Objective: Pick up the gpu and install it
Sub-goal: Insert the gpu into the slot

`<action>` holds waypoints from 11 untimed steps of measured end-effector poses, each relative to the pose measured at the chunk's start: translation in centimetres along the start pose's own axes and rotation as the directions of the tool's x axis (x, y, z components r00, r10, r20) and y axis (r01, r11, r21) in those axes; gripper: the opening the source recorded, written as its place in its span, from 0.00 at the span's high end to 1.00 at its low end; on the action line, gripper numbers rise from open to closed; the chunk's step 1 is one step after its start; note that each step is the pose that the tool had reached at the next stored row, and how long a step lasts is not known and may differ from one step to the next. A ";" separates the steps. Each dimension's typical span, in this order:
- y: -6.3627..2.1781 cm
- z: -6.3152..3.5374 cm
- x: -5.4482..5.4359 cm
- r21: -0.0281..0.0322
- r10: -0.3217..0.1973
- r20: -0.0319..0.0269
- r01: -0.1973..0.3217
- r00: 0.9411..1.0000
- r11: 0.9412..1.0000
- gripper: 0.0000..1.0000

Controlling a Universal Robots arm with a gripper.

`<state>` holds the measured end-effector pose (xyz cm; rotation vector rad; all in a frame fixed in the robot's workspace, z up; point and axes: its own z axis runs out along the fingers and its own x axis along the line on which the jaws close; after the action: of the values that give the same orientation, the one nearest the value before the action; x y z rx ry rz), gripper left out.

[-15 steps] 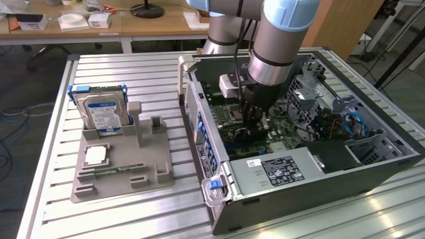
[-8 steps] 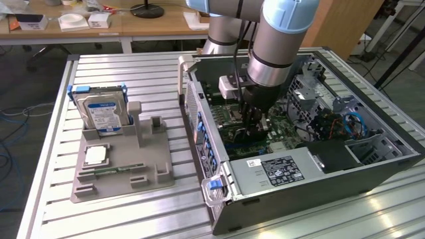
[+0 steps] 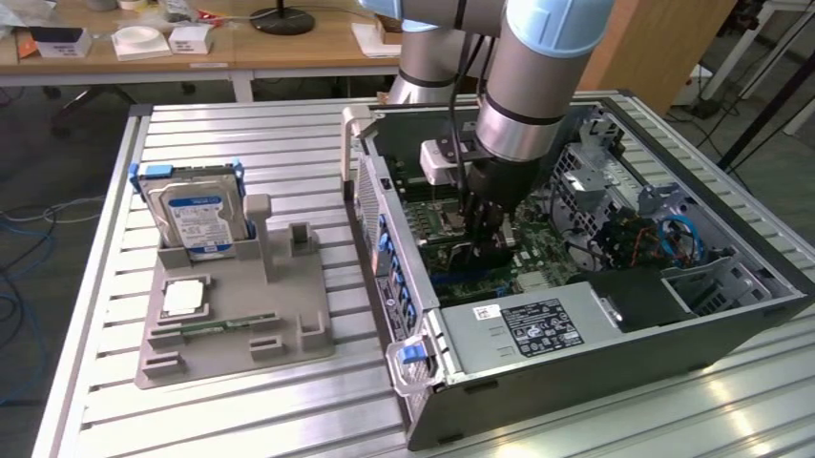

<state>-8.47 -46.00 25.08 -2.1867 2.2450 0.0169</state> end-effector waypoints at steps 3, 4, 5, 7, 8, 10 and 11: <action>0.00 -0.01 0.0 0.000 0.000 0.000 0.000 1.000 1.000 0.74; 0.00 -0.02 0.0 0.000 0.000 0.000 0.000 1.000 1.000 0.74; 0.00 -0.02 0.0 0.000 0.000 0.000 0.000 1.000 1.000 0.74; 0.00 -0.02 0.0 0.000 0.000 0.000 0.000 1.000 1.000 0.74; 0.00 -0.02 0.0 0.000 0.000 0.000 0.000 1.000 1.000 0.74; 0.00 -0.02 0.0 0.000 0.000 0.000 0.000 1.000 1.000 0.74; 0.00 -0.01 0.0 0.000 0.000 0.000 0.000 1.000 1.000 0.74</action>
<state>-8.46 -46.00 25.09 -2.1867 2.2451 0.0171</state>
